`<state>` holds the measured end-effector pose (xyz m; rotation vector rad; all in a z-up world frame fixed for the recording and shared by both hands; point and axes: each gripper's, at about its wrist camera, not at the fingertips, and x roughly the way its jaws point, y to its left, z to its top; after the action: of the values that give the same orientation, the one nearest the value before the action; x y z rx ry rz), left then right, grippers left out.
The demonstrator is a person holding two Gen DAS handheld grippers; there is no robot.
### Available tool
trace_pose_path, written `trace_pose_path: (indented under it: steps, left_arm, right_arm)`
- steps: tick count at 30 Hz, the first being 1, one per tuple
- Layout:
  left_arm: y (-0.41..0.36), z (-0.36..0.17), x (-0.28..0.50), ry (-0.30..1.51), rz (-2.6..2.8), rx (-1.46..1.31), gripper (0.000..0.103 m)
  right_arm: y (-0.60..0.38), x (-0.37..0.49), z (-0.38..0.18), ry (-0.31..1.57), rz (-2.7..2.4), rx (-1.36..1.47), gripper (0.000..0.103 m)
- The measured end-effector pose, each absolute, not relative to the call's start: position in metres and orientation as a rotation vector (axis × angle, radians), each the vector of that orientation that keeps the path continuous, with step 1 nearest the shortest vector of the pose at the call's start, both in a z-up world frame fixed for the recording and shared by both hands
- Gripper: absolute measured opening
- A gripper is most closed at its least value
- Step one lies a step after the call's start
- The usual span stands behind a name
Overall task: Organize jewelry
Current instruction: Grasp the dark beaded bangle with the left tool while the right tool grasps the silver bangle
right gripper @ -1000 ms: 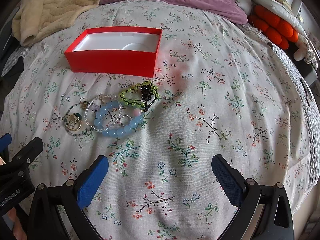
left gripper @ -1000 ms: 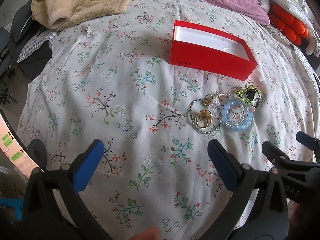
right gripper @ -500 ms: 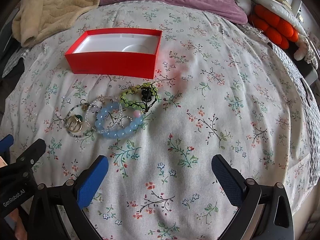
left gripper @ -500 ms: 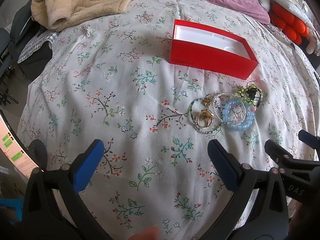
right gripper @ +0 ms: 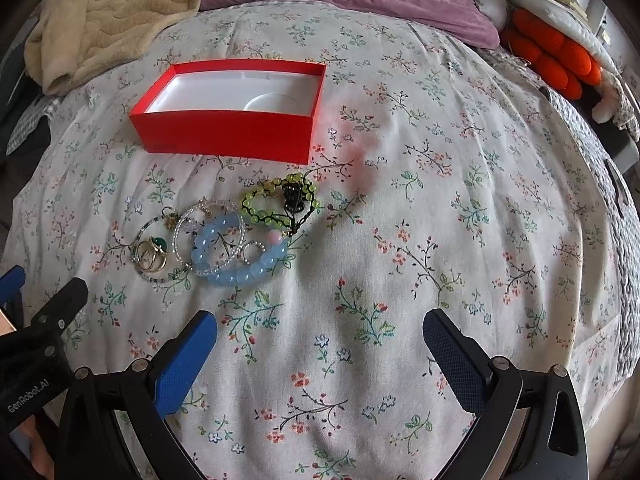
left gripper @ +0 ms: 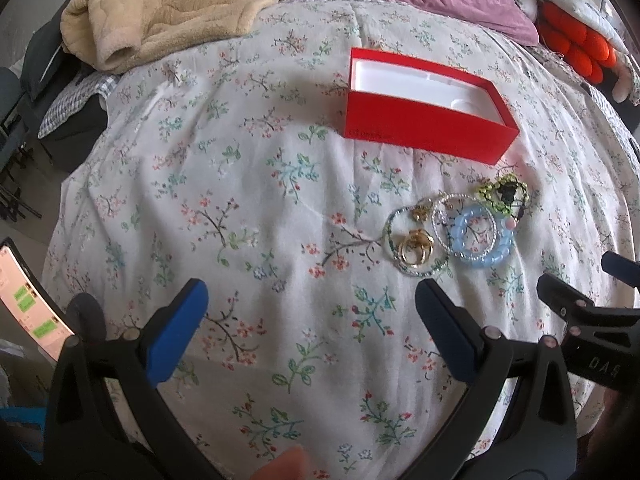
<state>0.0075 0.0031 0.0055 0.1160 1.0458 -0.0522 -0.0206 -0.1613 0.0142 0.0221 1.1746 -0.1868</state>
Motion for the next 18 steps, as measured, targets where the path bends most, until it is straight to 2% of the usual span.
trace_pose_path:
  steps: [7, 12, 14, 18]
  left_arm:
    - [0.009, 0.009, 0.029, 1.113, -0.118, 0.077, 0.103]
    - [0.002, 0.014, 0.049, 1.155, -0.188, 0.114, 0.097]
    - [0.000, 0.014, 0.056, 1.175, -0.223, 0.087, 0.093]
    - [-0.004, 0.005, 0.070, 1.224, -0.308, 0.017, 0.072]
  right_arm:
    - [-0.173, -0.005, 0.020, 1.197, -0.160, 0.076, 0.103]
    - [-0.183, 0.010, 0.030, 1.198, -0.133, 0.114, 0.103]
    - [-0.186, 0.016, 0.033, 1.199, -0.117, 0.126, 0.103]
    - [-0.192, 0.026, 0.033, 1.207, -0.089, 0.158, 0.102]
